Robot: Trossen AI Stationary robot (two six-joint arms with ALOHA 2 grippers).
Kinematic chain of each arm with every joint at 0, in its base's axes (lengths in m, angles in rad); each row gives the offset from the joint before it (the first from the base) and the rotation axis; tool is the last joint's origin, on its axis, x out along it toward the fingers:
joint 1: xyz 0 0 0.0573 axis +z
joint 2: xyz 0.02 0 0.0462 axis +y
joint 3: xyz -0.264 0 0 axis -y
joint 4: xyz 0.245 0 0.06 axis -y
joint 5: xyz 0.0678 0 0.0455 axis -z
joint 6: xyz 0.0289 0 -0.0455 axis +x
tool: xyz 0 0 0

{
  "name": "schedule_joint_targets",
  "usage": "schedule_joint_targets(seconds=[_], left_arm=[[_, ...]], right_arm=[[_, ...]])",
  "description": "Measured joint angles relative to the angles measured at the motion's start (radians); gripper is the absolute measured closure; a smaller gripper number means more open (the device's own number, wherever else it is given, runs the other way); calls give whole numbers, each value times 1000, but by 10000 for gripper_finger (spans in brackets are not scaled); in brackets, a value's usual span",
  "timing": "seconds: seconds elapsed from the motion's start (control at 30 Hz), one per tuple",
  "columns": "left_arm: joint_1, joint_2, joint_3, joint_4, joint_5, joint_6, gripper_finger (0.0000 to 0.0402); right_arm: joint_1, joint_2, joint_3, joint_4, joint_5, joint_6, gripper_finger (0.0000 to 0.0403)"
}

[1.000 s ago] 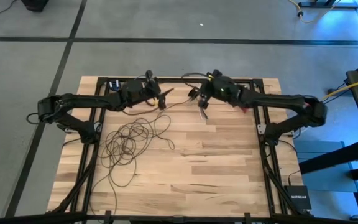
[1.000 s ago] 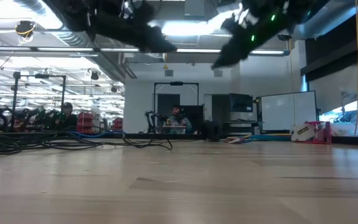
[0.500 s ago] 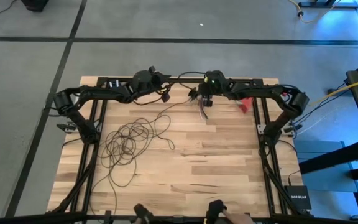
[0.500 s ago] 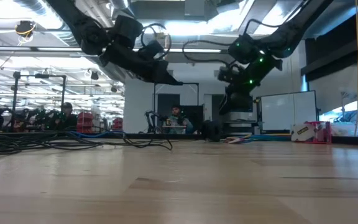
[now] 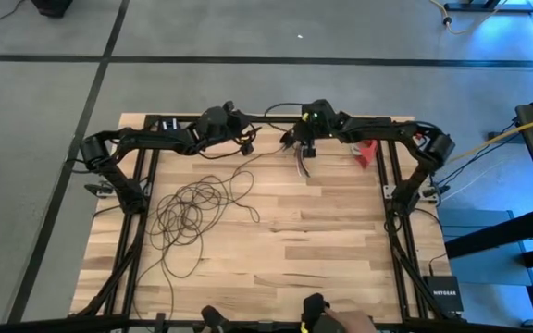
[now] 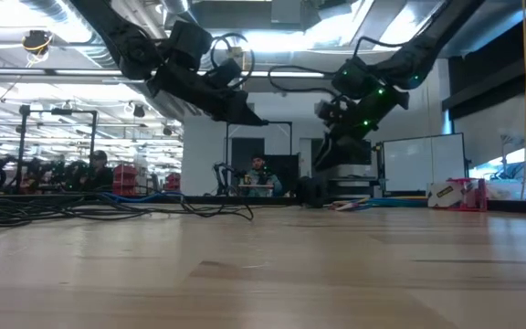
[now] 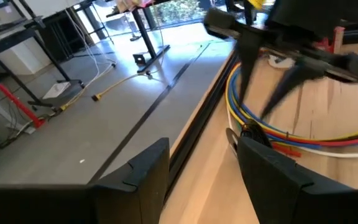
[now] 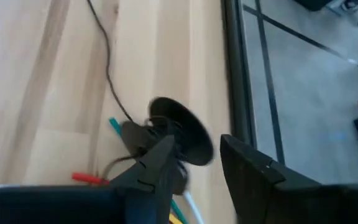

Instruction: Coiling cords

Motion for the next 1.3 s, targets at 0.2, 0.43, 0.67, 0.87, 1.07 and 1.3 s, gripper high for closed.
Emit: schedule_joint_targets(seconds=[0.2,0.43,0.67,0.87,1.07,1.3], left_arm=[[0,0,0,0,0,5,219],[0,0,0,-14,0,7,219],[0,0,0,-16,-1,21,219],[0,0,0,-20,-1,21,219],[0,0,0,-26,-1,21,219],[-13,-30,0,-34,-2,29,219]], right_arm=[[-12,65,82,-130,-40,-10,270],[-17,136,124,-222,-51,-35,270],[-16,138,126,-211,-28,-83,298],[-16,136,126,-210,-15,-85,384],[-16,78,125,-229,-68,-3,389],[-16,-83,125,-271,-102,94,393]])
